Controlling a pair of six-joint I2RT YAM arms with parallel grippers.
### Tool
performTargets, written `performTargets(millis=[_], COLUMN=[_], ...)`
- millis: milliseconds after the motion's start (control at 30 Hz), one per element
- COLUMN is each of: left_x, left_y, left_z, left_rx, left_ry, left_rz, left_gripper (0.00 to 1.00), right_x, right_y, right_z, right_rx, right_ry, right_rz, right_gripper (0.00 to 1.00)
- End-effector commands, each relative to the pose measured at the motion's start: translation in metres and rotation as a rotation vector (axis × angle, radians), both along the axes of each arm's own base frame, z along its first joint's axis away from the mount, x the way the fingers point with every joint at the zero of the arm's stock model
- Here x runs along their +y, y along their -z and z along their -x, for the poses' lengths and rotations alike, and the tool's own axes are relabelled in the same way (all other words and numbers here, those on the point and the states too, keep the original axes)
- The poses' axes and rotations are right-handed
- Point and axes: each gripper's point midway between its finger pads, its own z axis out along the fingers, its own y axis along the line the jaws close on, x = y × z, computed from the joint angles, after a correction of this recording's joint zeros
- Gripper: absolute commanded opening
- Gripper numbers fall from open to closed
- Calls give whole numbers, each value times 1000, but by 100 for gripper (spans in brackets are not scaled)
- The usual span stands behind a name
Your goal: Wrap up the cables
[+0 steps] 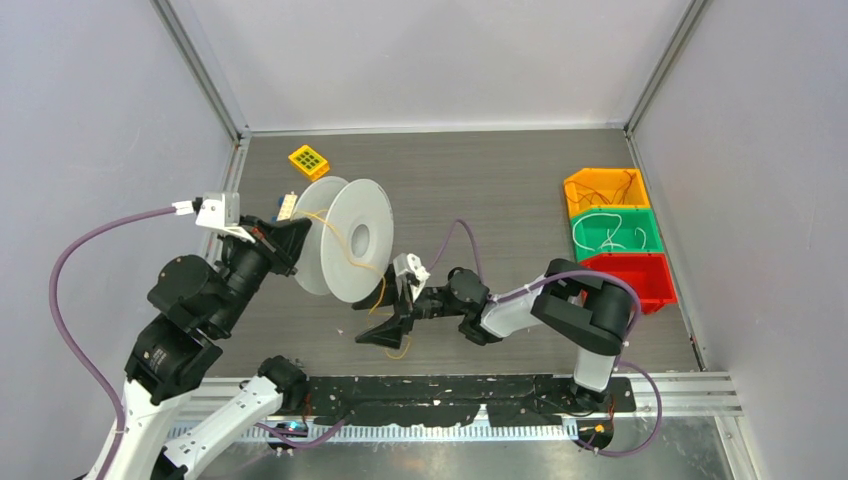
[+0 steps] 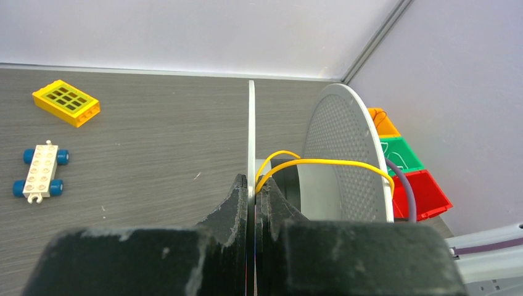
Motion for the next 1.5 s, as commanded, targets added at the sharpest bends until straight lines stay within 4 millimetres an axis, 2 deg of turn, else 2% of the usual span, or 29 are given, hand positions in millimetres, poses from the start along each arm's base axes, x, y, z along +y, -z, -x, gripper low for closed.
performTargets(millis=[0, 33, 100, 133, 167, 200, 233, 267, 300, 333, 400, 433, 500, 533, 567, 633, 667, 700, 733, 767, 800, 833, 867, 900, 1067, 1267, 1367, 1467], left_x=[-2, -2, 0, 1, 2, 4, 7, 13, 22, 29, 35, 34, 22, 16, 10, 1, -4, -11, -14, -19, -24, -26, -28, -28, -23, -18, -10, -3], left_y=[-45, -45, -45, -43, -41, -38, -35, -30, -23, -17, -3, 4, 13, 18, 23, 34, 38, 41, 43, 43, 42, 40, 38, 35, 16, -6, -17, -16], left_z=[3, 3, 2, 0, -1, -3, -5, -8, -11, -13, -14, -12, -7, -3, 1, 10, 15, 20, 25, 31, 37, 40, 44, 46, 46, 29, 19, 6], left_rx=[-129, -130, -133, -131, -130, -130, -129, -122, -110, -89, -48, -31, -19, -11, 9, 52, 70, 85, 96, 99, 98, 92, 88, 83, 61, 20, 2, 17], left_ry=[17, 15, 5, -3, -11, -26, -45, -73, -118, -149, -165, -147, -63, -15, 30, 114, 158, 210, 242, 283, 317, 338, 353, 357, 313, 197, 110, 21], left_rz=[114, 116, 111, 103, 90, 67, 37, -6, -71, -119, -201, -233, -269, -290, -308, -339, -351, -352, -349, -338, -326, -313, -302, -289, -230, -90, 5, 63], left_gripper=[0, 0, 0, 0, 0, 0, 0, 0, 0, 0, 0, 0, 0, 0, 0, 0, 0, 0, 0, 0, 0, 0, 0, 0, 0, 0, 0, 0], right_x=[3, 4, 4, 3, 2, -1, -3, -9, -15, -26, -51, -70, -97, -104, -117, -130, -133, -141, -145, -151, -154, -158, -160, -159, -149, -135, -129, -115], right_y=[-25, -25, -25, -22, -21, -17, -17, -15, -23, -16, -18, -18, -26, -25, -34, -42, -29, -47, -39, -49, -44, -46, -38, -37, 0, 31, 39, 41], right_z=[1, 0, 0, -1, -5, -8, -12, -17, -22, -35, -58, -72, -98, -107, -122, -144, -154, -167, -174, -185, -191, -201, -208, -210, -208, -176, -161, -137], right_rx=[-67, -61, -49, -36, -15, 1, 31, 49, 75, 119, 158, 167, 178, 185, 175, 146, 147, 123, 123, 109, 115, 114, 128, 131, 201, 221, 208, 201], right_ry=[-11, -9, -7, 1, 25, 40, 59, 79, 101, 152, 264, 329, 451, 489, 542, 621, 658, 702, 729, 760, 778, 798, 812, 803, 736, 653, 645, 603], right_rz=[-103, -104, -106, -98, -95, -85, -83, -78, -99, -87, -103, -105, -122, -109, -113, -76, -3, -24, 25, 17, 52, 56, 82, 85, 126, 161, 176, 173], right_gripper=[75, 75, 64, 45, 34, 16, 8, 7, 6, 6, 5, 5, 6, 5, 5, 5, 5, 5, 5, 5, 5, 5, 5, 5, 5, 6, 5, 5])
